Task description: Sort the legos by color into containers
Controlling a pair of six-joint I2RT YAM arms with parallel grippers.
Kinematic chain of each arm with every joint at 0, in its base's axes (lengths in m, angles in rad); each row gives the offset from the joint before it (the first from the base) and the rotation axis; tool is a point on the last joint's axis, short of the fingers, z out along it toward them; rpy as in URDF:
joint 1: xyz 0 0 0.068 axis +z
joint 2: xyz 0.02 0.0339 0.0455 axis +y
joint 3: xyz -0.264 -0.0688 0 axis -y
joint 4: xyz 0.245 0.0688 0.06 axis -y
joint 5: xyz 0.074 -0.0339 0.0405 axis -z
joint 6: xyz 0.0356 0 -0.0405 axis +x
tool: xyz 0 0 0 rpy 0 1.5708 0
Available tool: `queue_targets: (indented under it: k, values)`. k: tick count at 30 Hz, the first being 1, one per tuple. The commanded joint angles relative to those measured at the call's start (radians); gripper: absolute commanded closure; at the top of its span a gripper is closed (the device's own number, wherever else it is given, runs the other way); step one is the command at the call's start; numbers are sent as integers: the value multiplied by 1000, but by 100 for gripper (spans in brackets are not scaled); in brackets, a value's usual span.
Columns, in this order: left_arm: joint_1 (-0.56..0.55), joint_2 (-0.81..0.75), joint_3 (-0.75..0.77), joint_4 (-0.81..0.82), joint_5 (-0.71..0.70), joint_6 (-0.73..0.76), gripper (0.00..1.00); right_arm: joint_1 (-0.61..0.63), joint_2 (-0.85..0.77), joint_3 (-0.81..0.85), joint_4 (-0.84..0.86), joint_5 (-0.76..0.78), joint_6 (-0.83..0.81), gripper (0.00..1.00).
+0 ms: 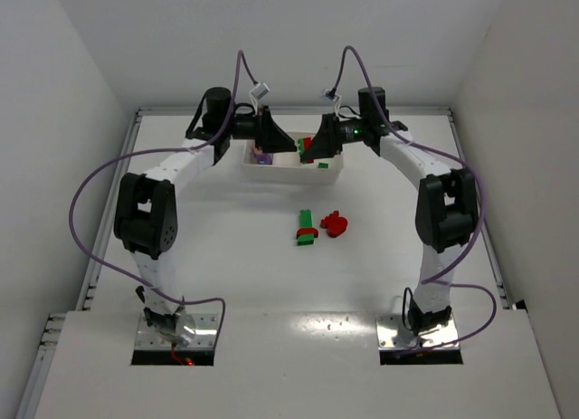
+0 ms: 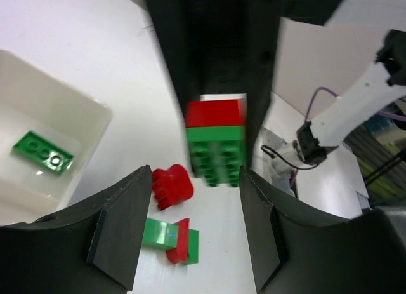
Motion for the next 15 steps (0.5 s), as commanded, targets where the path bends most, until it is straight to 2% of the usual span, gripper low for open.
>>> queue_targets:
  k: [1, 5, 8, 15]
  values:
    - [31, -51, -27, -28, -45, 65, 37, 21, -93, 1, 67, -79, -1, 99]
    - [31, -81, -48, -80, -54, 143, 37, 21, -102, -10, 77, -68, -1, 99]
    - [31, -81, -59, -89, -54, 144, 37, 21, -102, -10, 77, -68, -1, 99]
    - [22, -92, -79, 11, 4, 82, 37, 21, -93, -10, 77, -68, -1, 99]
